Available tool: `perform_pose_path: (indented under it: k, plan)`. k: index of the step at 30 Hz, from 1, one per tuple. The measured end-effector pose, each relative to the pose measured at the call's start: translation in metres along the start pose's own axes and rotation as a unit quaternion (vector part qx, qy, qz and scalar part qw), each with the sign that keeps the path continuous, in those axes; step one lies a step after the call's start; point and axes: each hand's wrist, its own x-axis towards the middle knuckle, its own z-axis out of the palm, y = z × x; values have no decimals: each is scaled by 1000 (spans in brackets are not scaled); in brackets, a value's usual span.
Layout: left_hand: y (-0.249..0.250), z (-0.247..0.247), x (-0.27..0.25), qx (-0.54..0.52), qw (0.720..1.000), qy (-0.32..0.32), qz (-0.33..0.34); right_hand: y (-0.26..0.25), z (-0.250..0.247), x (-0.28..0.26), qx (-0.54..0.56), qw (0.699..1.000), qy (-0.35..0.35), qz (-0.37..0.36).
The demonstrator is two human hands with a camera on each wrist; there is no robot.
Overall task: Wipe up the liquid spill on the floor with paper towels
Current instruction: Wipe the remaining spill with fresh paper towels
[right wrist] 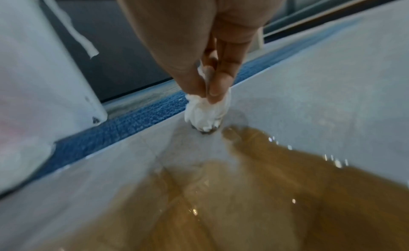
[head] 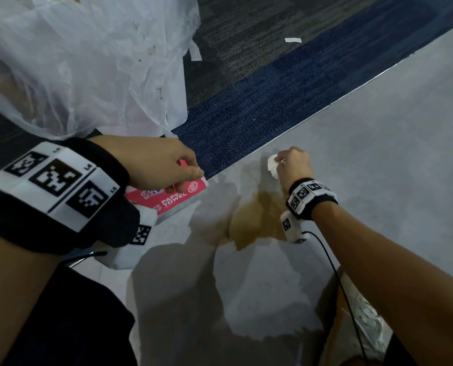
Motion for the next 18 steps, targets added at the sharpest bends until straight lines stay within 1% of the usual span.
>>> perform_pose_path:
  k: [3, 6, 8, 10, 11, 13, 16, 18]
  plan:
    - [1, 0, 0, 0, 1000, -3, -8, -4, -3, 5, -82, 994, -61, -40]
    - [6, 0, 2, 3, 1000, 0, -11, 2, -9, -1, -153, 982, -93, -54]
    - [8, 0, 2, 6, 1000, -2, -10, 13, -14, -9, -168, 977, -123, -36]
    - [10, 0, 3, 11, 1000, -7, -8, 27, -19, -16, -137, 980, -146, 7]
    - [11, 0, 3, 12, 1000, -8, -6, 32, -21, -19, -113, 983, -141, 27]
    - [12, 1, 3, 13, 1000, -7, -3, 38, -24, -19, -71, 991, -100, 51]
    - [13, 2, 3, 14, 1000, -5, -1, 31, -26, -9, -24, 998, -40, 47]
    - [10, 3, 3, 15, 1000, -7, -3, 21, -25, -1, -5, 999, -27, 40]
